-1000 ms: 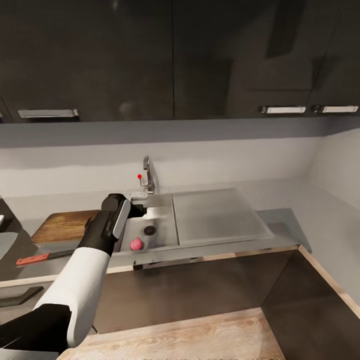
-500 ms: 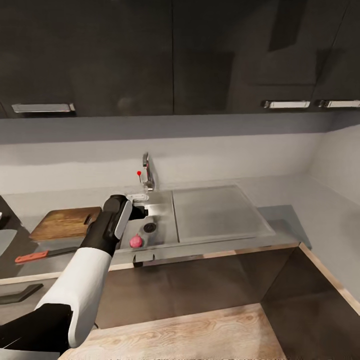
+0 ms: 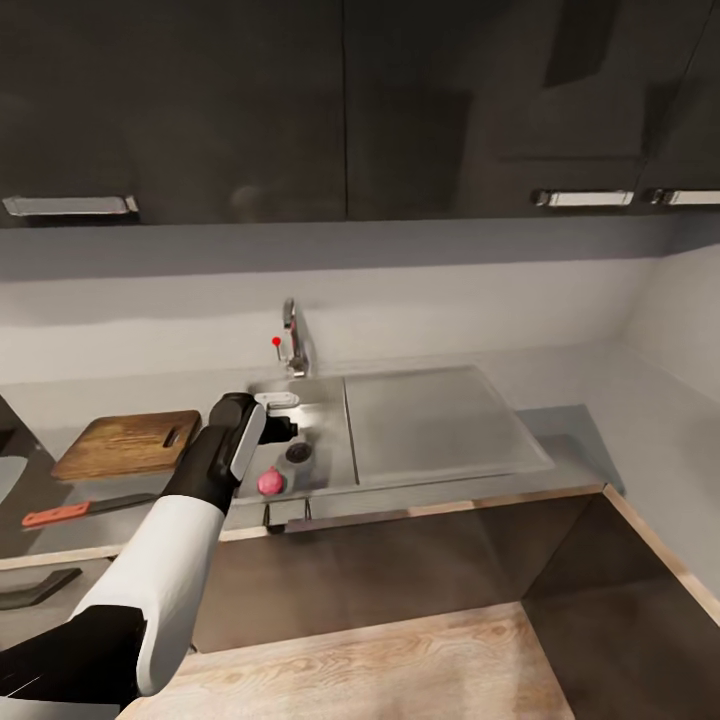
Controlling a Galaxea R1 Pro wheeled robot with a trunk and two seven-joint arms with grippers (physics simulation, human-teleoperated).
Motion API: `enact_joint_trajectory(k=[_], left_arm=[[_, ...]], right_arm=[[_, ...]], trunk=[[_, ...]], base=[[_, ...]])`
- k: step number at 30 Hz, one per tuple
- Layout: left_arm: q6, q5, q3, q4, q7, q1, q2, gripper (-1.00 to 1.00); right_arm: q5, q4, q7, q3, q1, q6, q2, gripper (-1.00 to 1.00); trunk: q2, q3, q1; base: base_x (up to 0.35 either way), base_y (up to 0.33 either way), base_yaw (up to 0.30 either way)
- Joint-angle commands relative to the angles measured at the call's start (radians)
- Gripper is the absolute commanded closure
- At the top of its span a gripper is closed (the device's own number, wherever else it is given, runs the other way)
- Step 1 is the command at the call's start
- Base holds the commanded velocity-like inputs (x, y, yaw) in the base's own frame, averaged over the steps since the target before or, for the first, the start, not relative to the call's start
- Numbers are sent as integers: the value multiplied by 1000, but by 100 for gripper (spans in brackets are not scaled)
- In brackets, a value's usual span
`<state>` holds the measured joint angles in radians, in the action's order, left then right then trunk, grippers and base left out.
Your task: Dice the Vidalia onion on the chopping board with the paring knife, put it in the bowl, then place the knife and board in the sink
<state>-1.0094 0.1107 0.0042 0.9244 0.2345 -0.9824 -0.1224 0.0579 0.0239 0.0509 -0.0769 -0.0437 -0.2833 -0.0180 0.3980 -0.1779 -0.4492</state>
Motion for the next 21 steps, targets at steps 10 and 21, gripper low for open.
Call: enact_joint_trajectory(k=[10,21], left_arm=[[0,10,0,-28,8,-1,0,-100],[0,10,0,-42,8,-1,0,-100]], right_arm=[[6,-1,3,-7,-1,-4,0,-100],[5,-1,3,-7,-1,-4,0,-100]], trunk=[[2,-18,-1],[2,-36,-1]], base=[[142,0,0],[9,0,0]])
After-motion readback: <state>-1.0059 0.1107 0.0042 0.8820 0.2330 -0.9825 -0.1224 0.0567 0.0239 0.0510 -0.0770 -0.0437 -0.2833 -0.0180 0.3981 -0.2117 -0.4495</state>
